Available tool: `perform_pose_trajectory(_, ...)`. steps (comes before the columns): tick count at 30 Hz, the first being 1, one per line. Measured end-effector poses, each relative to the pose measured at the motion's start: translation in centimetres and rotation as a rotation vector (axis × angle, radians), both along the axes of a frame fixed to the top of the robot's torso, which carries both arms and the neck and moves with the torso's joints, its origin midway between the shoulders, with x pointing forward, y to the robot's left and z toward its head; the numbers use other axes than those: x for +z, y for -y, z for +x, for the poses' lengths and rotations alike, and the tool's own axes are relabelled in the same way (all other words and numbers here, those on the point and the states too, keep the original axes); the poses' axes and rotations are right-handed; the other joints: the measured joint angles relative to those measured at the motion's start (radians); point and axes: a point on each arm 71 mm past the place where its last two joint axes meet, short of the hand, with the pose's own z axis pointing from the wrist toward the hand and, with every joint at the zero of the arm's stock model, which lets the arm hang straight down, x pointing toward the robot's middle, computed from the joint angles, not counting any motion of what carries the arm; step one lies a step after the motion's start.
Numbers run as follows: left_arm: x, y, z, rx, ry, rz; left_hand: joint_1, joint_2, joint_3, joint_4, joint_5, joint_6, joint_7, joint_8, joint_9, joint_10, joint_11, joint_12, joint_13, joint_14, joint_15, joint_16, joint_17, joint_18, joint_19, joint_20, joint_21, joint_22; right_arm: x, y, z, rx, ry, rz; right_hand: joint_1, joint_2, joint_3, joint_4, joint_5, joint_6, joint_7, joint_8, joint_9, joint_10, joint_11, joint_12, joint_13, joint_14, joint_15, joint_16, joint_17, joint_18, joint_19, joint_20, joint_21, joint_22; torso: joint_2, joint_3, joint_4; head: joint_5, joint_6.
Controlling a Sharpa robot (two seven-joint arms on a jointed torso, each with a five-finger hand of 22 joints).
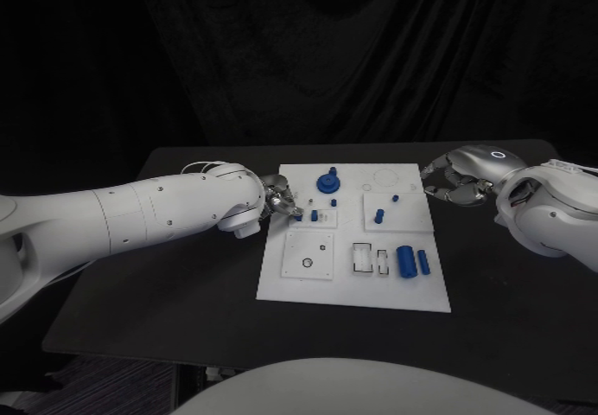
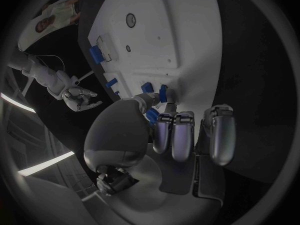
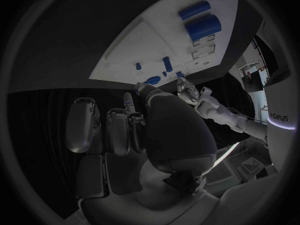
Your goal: Assemble the parts on the task board
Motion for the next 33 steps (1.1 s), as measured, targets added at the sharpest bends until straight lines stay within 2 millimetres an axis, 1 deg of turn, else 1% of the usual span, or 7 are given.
perform_pose_trajectory(23, -0.03, 0.05, 0.2, -0.002, 0.006, -0.005, 0.004, 0.004, 0.0, 0.0, -0.001, -0.004, 0.004, 0.002, 0.0, 0.0, 0.0, 0.0, 0.0, 0.0, 0.0, 0.0, 0.0, 0.0, 0.0, 0.0, 0.0, 0.0, -0.01, 0.0, 0.01, 0.0, -0.001, -0.001, 0.0, 0.0, 0.0, 0.0, 0.0, 0.0, 0.0, 0.0, 0.0, 0.0, 0.0, 0.0, 0.001, 0.0, 0.0, 0.0, 0.0, 0.0, 0.0, 0.0, 0.0, 0.0, 0.001, -0.0001, 0.0005, 0.004, 0.0)
perform_pose_trajectory(24, -0.03, 0.06, 0.2, -0.002, 0.006, -0.005, 0.004, 0.004, 0.0, 0.0, -0.002, -0.004, 0.004, 0.002, 0.0, 0.0, 0.0, 0.0, 0.0, 0.0, 0.0, 0.0, 0.0, 0.001, 0.0, 0.0, -0.003, 0.0, -0.01, 0.0, 0.01, 0.0, -0.001, -0.001, 0.0, 0.0, 0.0, 0.0, 0.0, 0.0, 0.0, 0.0, 0.0, 0.0, 0.0, 0.0, 0.001, 0.0, 0.0, 0.0, 0.0, 0.0, 0.0, 0.0, 0.0, 0.0, 0.001, -0.0002, 0.0006, 0.004, 0.0)
perform_pose_trajectory(25, -0.03, 0.06, 0.2, -0.002, 0.006, -0.006, 0.004, 0.004, 0.0, 0.0, -0.002, -0.004, 0.004, 0.002, 0.0, 0.0, 0.0, 0.0, 0.0, 0.0, 0.0, 0.0, 0.0, 0.009, 0.0, 0.0, -0.004, 0.0, -0.01, 0.0, 0.01, 0.0, -0.001, -0.001, 0.0, 0.0, 0.0, 0.0, 0.0, 0.0, 0.0, 0.0, 0.0, 0.0, 0.0, 0.0, 0.001, 0.0, 0.0, 0.0, 0.0, 0.0, 0.0, 0.0, 0.0, 0.0, 0.001, -0.0003, 0.0008, 0.004, 0.0)
perform_pose_trajectory(27, -0.03, 0.06, 0.2, -0.003, 0.006, -0.006, 0.004, 0.004, 0.0, 0.0, -0.004, -0.004, 0.004, 0.002, 0.0, 0.0, 0.0, -0.001, 0.0, 0.0, 0.0, 0.0, 0.0, 0.009, 0.0, 0.0, -0.004, 0.0, -0.01, 0.0, 0.01, 0.0, -0.001, -0.001, 0.0, 0.0, 0.0, 0.0, 0.0, 0.0, 0.0, 0.0, 0.0, 0.0, 0.0, 0.0, 0.001, 0.0, 0.0, 0.0, 0.0, 0.0, 0.0, 0.0, 0.0, 0.0, 0.001, -0.0003, 0.001, 0.005, 0.0)
perform_pose_trajectory(29, -0.03, 0.06, 0.19, -0.004, 0.006, -0.006, -0.001, 0.008, 0.0, 0.0, -0.015, -0.005, 0.005, 0.002, -0.002, 0.0, 0.0, -0.004, 0.0, 0.0, 0.0, 0.0, 0.0, 0.009, 0.0, 0.0, -0.004, 0.0, -0.01, 0.0, 0.01, 0.0, -0.001, -0.001, 0.0, 0.0, 0.0, 0.0, 0.0, 0.0, 0.0, 0.0, 0.0, 0.0, 0.0, 0.0, 0.001, 0.0, 0.0, 0.0, 0.0, 0.0, 0.0, 0.0, 0.0, 0.0, 0.001, -0.0003, 0.001, 0.005, 0.0)
perform_pose_trajectory(31, -0.03, 0.05, 0.18, -0.004, 0.005, -0.006, -0.007, 0.015, -0.001, 0.001, -0.057, -0.005, 0.005, -0.007, -0.01, 0.0, 0.0, -0.004, 0.0, 0.0, 0.0, 0.0, 0.0, 0.009, 0.0, 0.0, -0.007, 0.0, -0.01, 0.0, 0.01, 0.0, -0.001, -0.001, 0.0, 0.0, 0.0, 0.0, 0.0, 0.003, 0.003, 0.0, -0.001, 0.0, 0.0, 0.0, 0.001, 0.0, 0.0, 0.0, 0.0, 0.0, 0.0, 0.0, -0.005, 0.0, 0.001, -0.0003, 0.0011, 0.005, 0.0)
perform_pose_trajectory(33, -0.04, 0.0, 0.18, -0.005, 0.005, -0.006, -0.014, 0.021, -0.018, 0.018, -0.095, -0.005, 0.005, -0.012, -0.02, 0.0, 0.0, -0.004, 0.0, 0.0, 0.0, 0.0, 0.0, 0.009, 0.0, 0.0, -0.007, 0.0, -0.01, 0.0, 0.0, 0.0, -0.001, -0.001, 0.0, 0.0, 0.0, 0.0, 0.0, 0.003, 0.003, 0.0, -0.002, 0.0, 0.0, 0.0, 0.001, 0.0, 0.0, 0.0, 0.0, 0.0, 0.0, 0.0, -0.005, 0.0, 0.001, -0.0004, 0.0012, 0.005, 0.0)
